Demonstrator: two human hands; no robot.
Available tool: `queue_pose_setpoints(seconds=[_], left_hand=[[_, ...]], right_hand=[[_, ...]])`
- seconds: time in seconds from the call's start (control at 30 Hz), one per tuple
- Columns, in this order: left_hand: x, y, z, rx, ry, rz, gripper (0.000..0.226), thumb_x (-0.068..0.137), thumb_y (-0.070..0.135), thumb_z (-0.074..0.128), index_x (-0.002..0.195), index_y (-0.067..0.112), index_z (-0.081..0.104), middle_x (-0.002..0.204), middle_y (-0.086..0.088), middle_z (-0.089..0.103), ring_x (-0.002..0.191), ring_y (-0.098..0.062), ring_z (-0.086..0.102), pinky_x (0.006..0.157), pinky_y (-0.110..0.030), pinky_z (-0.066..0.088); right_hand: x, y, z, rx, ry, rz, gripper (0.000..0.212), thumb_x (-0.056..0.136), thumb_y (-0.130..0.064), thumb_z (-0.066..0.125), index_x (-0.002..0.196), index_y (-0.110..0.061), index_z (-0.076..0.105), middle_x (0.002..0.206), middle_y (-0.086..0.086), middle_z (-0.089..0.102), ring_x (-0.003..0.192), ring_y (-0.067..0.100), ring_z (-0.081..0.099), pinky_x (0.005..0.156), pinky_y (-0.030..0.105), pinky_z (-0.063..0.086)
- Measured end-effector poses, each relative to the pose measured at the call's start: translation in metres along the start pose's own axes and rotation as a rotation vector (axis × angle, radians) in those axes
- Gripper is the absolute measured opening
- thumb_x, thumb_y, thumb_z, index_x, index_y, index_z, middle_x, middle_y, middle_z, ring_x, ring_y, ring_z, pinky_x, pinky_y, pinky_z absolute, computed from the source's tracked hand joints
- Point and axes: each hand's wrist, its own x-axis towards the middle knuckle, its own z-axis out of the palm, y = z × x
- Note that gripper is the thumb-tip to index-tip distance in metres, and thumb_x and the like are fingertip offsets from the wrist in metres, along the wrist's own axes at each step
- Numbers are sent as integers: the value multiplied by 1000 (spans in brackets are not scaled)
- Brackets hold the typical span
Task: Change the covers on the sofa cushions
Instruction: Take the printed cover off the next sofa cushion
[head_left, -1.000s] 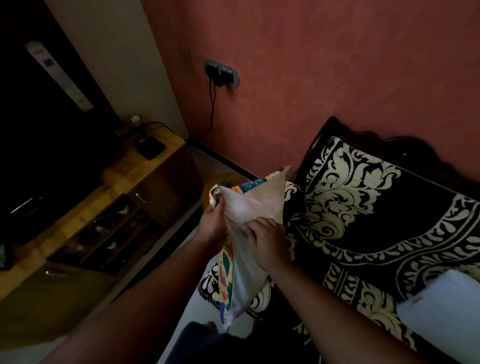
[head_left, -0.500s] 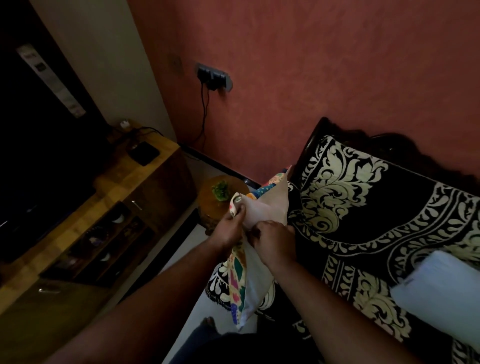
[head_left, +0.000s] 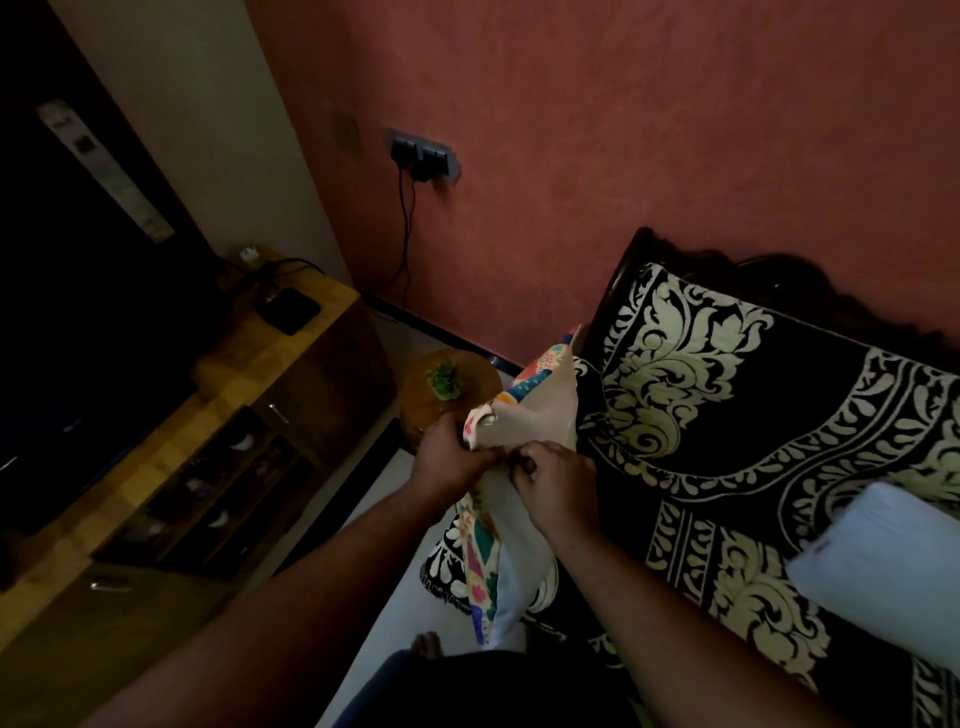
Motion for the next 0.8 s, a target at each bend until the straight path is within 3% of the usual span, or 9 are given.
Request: queue_pose_setpoints(seconds=[0.13, 0.27, 0.43, 0.67, 0.8], left_hand=[[-2, -17, -5, -181, -14, -46, 56, 65, 37, 91, 115, 27, 68, 103, 7, 75, 96, -13, 71, 85, -42, 60], [-6, -19, -8, -199, 10, -20, 44, 73, 30, 87, 113, 26, 70, 101, 7, 76, 96, -14, 71, 82, -35, 59], [-9, -17, -3, -129, 13, 3, 47, 67, 44, 82, 108, 28, 68, 96, 8, 74, 90, -13, 71, 78, -40, 60], [-8, -9, -6, 11, 34, 52, 39, 82, 28, 81, 117, 20, 64, 101, 6, 66, 94, -13, 61, 72, -26, 42], [-5, -14, -13, 40, -5, 55, 42, 80, 28, 81, 118, 21, 65, 106, 3, 71, 96, -17, 66, 73, -28, 48]], right_hand=[[-8, 0, 3, -3, 0, -116, 7, 78, -36, 72, 82, -32, 67, 80, -10, 68, 80, 15, 66, 71, 31, 39], [-16, -3, 6, -47, -32, -250, 15, 78, -43, 74, 90, -36, 70, 86, -14, 69, 88, 12, 64, 78, 34, 40], [-13, -7, 6, -144, -42, -205, 19, 82, -50, 66, 79, -32, 64, 76, -9, 66, 81, 15, 64, 75, 35, 37], [-13, -12, -2, -281, -50, -157, 16, 84, -41, 60, 74, -29, 63, 74, -6, 65, 80, 18, 63, 77, 37, 40], [-7, 3, -2, -232, -85, -275, 18, 91, -43, 58, 84, -31, 69, 84, -8, 66, 92, 18, 60, 80, 38, 41]])
